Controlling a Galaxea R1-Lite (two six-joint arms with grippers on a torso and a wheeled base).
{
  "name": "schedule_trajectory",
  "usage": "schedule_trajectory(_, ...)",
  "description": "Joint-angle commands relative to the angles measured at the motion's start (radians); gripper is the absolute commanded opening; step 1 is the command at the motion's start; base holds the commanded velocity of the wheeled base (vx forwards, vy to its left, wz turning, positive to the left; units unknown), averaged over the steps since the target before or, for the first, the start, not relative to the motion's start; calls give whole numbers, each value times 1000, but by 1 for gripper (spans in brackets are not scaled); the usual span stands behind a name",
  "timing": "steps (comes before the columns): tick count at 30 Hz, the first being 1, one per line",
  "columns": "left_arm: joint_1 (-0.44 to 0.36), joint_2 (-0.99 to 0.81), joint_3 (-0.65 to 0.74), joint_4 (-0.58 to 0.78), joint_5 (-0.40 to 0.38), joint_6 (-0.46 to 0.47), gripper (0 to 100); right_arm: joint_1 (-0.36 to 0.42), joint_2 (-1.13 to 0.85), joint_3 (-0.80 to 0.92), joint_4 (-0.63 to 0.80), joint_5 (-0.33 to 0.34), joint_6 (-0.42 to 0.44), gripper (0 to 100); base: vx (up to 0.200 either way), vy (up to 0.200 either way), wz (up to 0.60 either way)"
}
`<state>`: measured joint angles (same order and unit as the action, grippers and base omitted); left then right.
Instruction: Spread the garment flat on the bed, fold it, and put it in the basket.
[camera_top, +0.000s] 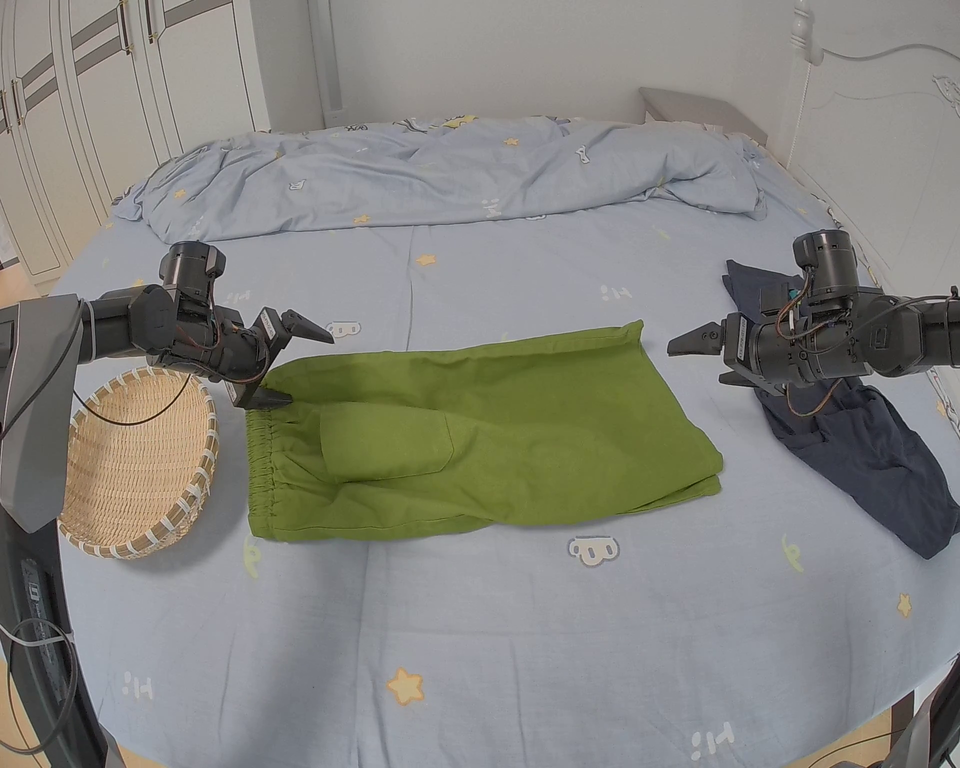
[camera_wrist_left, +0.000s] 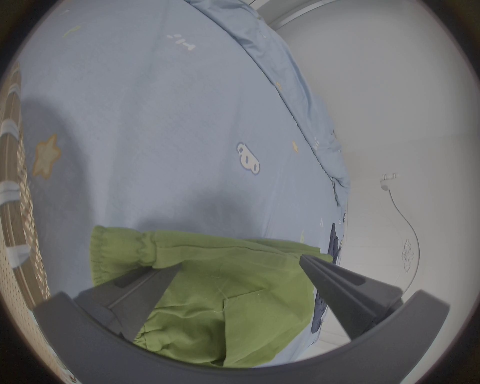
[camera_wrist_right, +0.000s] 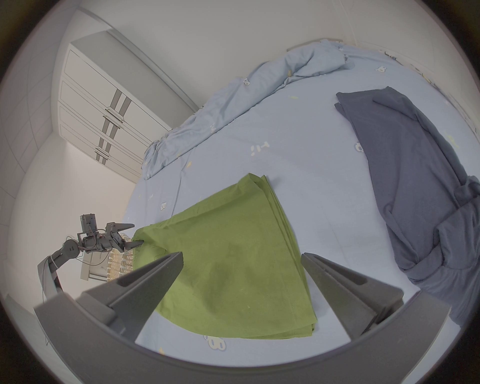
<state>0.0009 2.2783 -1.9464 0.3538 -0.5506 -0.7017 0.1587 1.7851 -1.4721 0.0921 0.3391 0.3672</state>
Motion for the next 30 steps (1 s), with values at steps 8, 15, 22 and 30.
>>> schedule_trajectory(8,-5,27,-6,-45,26,-9,100,2,-3,82,-83,4,7,100,0,0,0)
schedule_trajectory(15,-22,-77,84,-35,18,-2,100,-2,-4,111,-134,11,21,100,0,0,0)
schedule_trajectory(22,-21,-322,396,-65,17,31,100,-71,-12,107,-134,169,56,100,0,0,0)
schedule_trajectory(30,7,-393,773,-418,35,162,100,-96,-10,101,-127,224,58,100,0,0,0)
